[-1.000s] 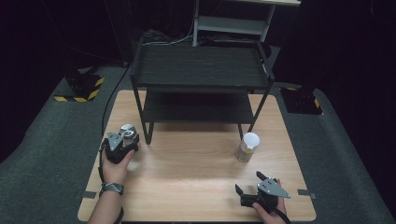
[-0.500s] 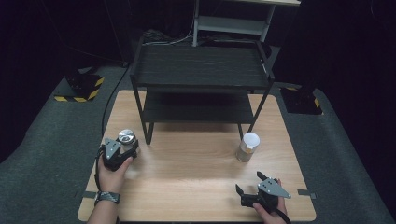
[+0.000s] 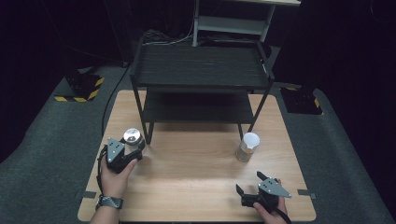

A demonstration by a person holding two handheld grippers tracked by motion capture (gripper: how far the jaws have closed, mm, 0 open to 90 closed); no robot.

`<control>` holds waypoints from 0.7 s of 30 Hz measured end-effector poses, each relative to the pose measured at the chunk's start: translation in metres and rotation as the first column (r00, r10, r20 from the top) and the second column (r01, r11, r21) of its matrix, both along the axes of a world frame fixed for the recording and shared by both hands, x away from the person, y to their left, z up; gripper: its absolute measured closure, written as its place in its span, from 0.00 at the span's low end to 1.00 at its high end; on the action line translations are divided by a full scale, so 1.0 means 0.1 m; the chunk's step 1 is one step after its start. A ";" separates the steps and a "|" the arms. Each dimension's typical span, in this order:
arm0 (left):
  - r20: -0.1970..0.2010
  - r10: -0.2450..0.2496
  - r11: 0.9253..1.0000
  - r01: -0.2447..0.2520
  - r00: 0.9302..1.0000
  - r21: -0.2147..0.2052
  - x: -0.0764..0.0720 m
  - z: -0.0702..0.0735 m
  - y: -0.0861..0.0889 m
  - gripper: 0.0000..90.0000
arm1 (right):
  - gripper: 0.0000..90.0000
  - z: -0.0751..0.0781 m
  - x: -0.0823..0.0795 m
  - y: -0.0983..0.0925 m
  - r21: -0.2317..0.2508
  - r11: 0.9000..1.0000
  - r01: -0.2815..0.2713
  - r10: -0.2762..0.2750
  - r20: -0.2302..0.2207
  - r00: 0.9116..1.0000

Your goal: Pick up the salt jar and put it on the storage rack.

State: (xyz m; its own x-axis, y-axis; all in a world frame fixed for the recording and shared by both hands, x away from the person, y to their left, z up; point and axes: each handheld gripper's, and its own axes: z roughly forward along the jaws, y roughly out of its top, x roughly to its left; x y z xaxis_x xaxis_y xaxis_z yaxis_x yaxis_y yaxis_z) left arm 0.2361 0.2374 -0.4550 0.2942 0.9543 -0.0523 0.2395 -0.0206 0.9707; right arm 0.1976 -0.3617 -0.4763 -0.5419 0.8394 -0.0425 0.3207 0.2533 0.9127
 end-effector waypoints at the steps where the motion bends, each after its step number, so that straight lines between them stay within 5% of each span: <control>1: 0.003 -0.013 1.000 0.013 1.000 -0.002 -0.01 0.04 -0.05 0.34 | 0.00 0.00 0.00 0.00 0.001 1.000 -0.001 0.001 0.000 1.000; 21: 0.093 -0.107 0.994 0.109 0.990 -0.022 -0.19 0.39 -0.47 0.34 | 0.00 0.00 0.00 -0.01 -0.001 1.000 -0.005 0.005 0.002 1.000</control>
